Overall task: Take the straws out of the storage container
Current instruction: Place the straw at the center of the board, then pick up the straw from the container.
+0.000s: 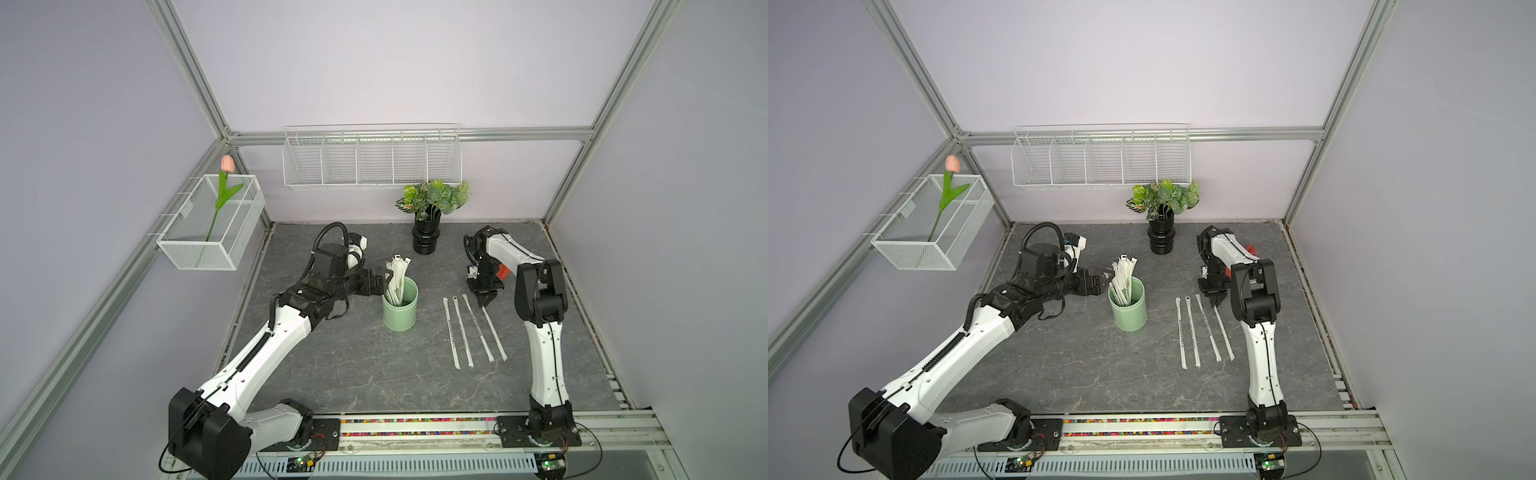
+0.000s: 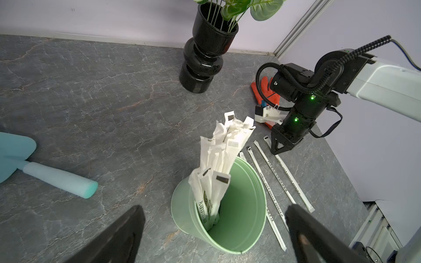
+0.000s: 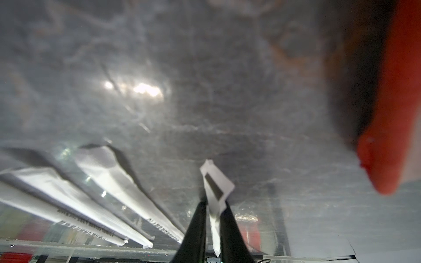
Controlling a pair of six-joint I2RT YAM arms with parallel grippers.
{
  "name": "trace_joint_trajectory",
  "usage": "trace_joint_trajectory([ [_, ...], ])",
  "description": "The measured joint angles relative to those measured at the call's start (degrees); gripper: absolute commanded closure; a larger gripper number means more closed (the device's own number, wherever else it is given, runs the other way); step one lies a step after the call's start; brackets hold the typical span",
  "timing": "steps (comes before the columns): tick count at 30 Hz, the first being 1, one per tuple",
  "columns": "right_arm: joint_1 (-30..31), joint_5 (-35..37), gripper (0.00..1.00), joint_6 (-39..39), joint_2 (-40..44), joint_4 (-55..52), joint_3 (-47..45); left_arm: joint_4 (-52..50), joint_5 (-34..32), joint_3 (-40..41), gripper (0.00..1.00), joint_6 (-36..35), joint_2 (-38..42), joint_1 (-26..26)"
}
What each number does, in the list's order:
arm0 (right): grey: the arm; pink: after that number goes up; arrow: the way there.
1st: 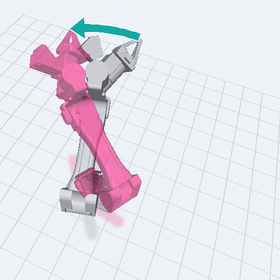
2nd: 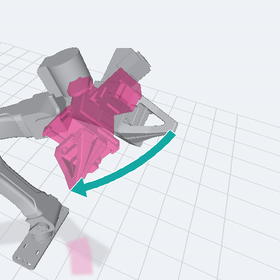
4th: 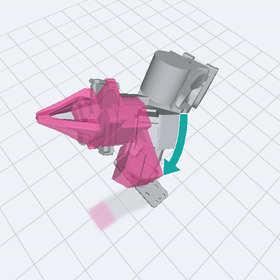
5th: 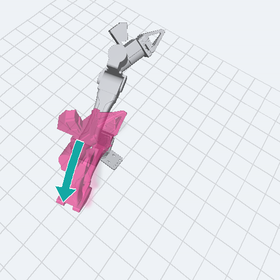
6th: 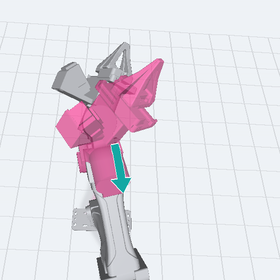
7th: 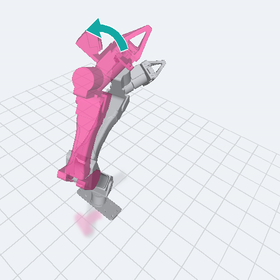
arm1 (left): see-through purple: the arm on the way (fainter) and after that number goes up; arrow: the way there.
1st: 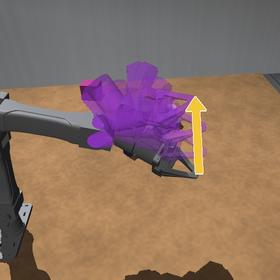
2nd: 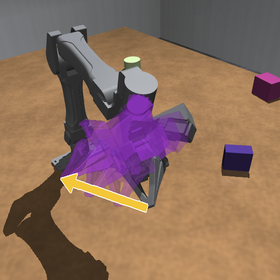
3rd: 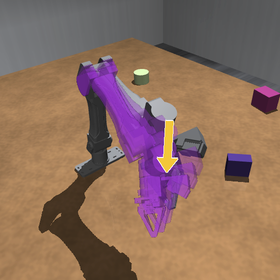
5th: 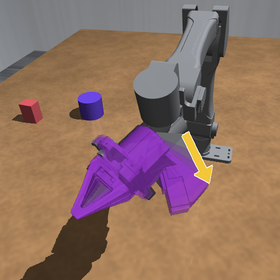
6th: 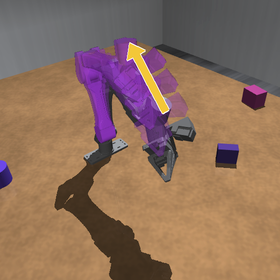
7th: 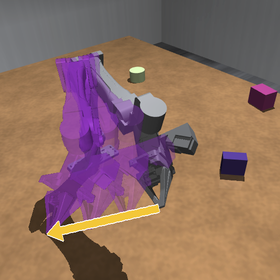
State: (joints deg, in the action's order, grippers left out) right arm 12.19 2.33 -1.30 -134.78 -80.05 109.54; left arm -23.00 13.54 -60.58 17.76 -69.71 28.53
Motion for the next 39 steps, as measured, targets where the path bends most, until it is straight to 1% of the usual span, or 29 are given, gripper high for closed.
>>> trace_joint_trajectory([
  [7,0.0,-0.2,0.77,-0.2,0.8,0.2,-0.9,0.0,0.0,0.0,0.00,0.0,0.0,0.0],
  [11,0.0,-0.5,0.74,-0.4,2.7,0.6,-1.2,0.0,0.0,0.0,0.00,0.0,0.0,0.0],
  [20,1.0,-1.7,0.72,-0.9,15.4,1.2,-1.0,0.0,0.0,0.0,0.00,0.0,0.0,0.0],
  [22,2.3,-2.1,0.68,-1.2,19.0,2.3,-1.2,0.0,-0.1,0.0,0.00,0.0,0.0,0.0],
  [23,3.2,-2.4,0.66,-1.3,20.8,3.6,-1.7,0.0,-0.2,0.0,0.00,0.0,0.0,0.0],
  [25,6.2,-3.7,0.66,-1.8,26.1,8.4,-4.7,0.0,-0.2,0.0,0.00,0.0,0.0,0.0],
  [28,11.1,-8.0,0.62,-3.8,34.4,17.7,-12.5,0.0,-0.6,0.0,0.00,0.0,0.2,0.0],
  [31,14.4,-11.9,0.59,-7.3,40.3,27.3,-19.5,0.0,-1.3,0.0,0.00,0.0,0.6,0.0],
  [35,16.6,-13.1,0.59,-9.6,41.2,34.2,-21.2,0.0,-2.2,0.0,0.00,0.0,1.3,0.0],
  [39,22.1,-11.2,0.61,-9.4,40.9,38.3,-21.3,0.0,-3.5,0.0,0.00,0.0,2.3,0.0],
])
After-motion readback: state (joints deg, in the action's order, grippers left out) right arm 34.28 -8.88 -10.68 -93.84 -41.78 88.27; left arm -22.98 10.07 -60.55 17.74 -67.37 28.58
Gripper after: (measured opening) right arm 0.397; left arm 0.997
